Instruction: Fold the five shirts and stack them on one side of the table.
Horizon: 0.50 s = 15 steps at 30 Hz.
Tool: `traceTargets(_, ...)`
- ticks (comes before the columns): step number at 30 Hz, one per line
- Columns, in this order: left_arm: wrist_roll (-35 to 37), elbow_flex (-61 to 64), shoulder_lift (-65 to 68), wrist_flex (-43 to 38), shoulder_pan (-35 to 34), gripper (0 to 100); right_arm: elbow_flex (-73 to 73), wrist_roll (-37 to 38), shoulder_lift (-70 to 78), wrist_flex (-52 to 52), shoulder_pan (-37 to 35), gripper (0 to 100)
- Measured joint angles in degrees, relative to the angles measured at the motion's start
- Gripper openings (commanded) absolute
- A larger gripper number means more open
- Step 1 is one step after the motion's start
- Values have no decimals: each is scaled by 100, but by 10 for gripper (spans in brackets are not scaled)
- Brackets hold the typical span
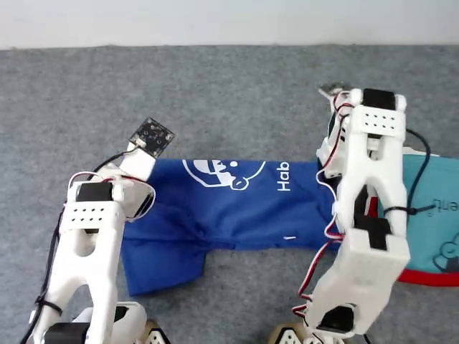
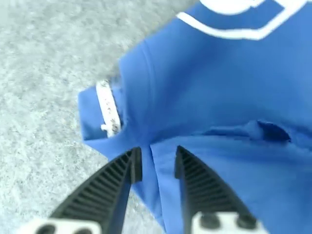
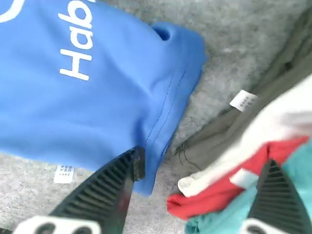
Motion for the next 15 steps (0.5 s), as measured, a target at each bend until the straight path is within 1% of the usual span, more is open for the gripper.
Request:
traceTargets(8, 132, 0, 0, -35, 0, 134, 905, 18, -1345, 0, -413, 364)
traceTargets(10, 334, -105, 0, 70, -9, 134, 1160, 18, -1820, 0, -545, 364)
traceTargets(12, 571, -536, 0, 545, -18, 134, 1442, 26, -2330, 9, -659, 364)
traceTargets(15, 598, -1389, 0, 1793, -26, 133, 2013, 211, -3059, 9, -730, 364)
